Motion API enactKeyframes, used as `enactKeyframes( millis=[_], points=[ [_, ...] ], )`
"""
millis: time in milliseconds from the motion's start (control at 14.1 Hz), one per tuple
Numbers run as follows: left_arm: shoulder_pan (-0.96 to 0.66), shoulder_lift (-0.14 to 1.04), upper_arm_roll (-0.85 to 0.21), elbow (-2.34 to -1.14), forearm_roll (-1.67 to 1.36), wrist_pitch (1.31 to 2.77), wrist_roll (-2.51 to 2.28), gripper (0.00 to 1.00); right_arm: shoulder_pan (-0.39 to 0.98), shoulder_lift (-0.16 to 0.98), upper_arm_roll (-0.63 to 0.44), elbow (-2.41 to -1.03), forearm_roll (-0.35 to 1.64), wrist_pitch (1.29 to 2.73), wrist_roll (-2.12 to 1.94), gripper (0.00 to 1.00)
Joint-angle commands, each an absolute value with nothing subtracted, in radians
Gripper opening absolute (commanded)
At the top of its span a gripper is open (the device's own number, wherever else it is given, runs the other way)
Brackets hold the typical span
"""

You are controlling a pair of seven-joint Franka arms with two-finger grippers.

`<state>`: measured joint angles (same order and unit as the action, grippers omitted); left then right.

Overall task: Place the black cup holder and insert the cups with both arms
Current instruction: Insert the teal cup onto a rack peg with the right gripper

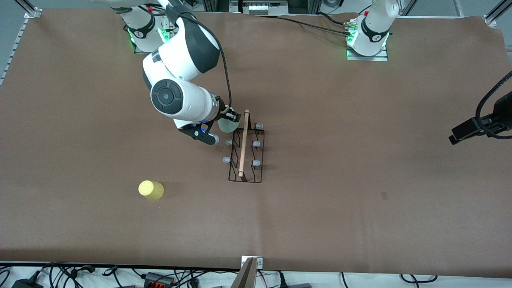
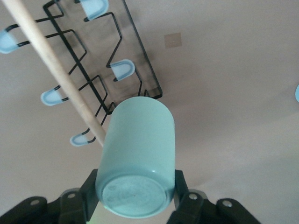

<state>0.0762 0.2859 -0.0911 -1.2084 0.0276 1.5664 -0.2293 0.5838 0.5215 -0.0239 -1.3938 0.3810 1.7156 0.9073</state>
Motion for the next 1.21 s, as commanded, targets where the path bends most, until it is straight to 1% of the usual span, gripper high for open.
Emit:
enactKeyframes(
  millis=[0,142,285,356,498,640,711,783,854,1138],
  points=[
    [0.086,0.199,-0.103,-1.330,0.034,1.577,-0.210,1.00,0.591,0.571,-0.031,-1.368,0.405,1.713,0.923,0.18],
    [0.104,0.065,-0.103,-1.551,0.031,1.690,-0.209,1.00,0.604,0.584,-0.031,-1.368,0.408,1.715,0.925,0.19],
    [0.103,0.026,-0.100,-1.610,0.029,1.704,-0.190,1.00,0.604,0.595,-0.031,-1.368,0.411,1.721,0.925,0.19],
    [0.103,-0.015,-0.100,-1.659,0.029,1.710,-0.186,1.00,0.604,0.600,-0.031,-1.368,0.411,1.726,0.925,0.19],
    [0.101,-0.021,-0.100,-1.658,0.015,1.715,-0.179,1.00,0.604,0.614,-0.031,-1.368,0.410,1.739,0.923,0.19],
    [0.106,-0.021,-0.098,-1.655,-0.026,1.747,-0.179,1.00,0.603,0.632,-0.031,-1.368,0.410,1.744,0.920,0.24],
    [0.110,-0.025,-0.100,-1.655,-0.028,1.755,-0.179,1.00,0.604,0.640,-0.031,-1.368,0.408,1.755,0.925,0.39],
    [0.110,-0.026,-0.100,-1.655,-0.029,1.752,-0.178,1.00,0.610,0.641,-0.031,-1.368,0.408,1.769,0.928,0.83],
    [0.110,-0.028,-0.100,-1.657,-0.029,1.744,-0.179,1.00,0.611,0.641,-0.032,-1.370,0.408,1.770,0.928,1.00],
    [0.112,-0.032,-0.100,-1.655,-0.028,1.706,-0.166,1.00,0.591,0.617,-0.063,-1.361,0.397,1.764,0.949,1.00]
  ],
)
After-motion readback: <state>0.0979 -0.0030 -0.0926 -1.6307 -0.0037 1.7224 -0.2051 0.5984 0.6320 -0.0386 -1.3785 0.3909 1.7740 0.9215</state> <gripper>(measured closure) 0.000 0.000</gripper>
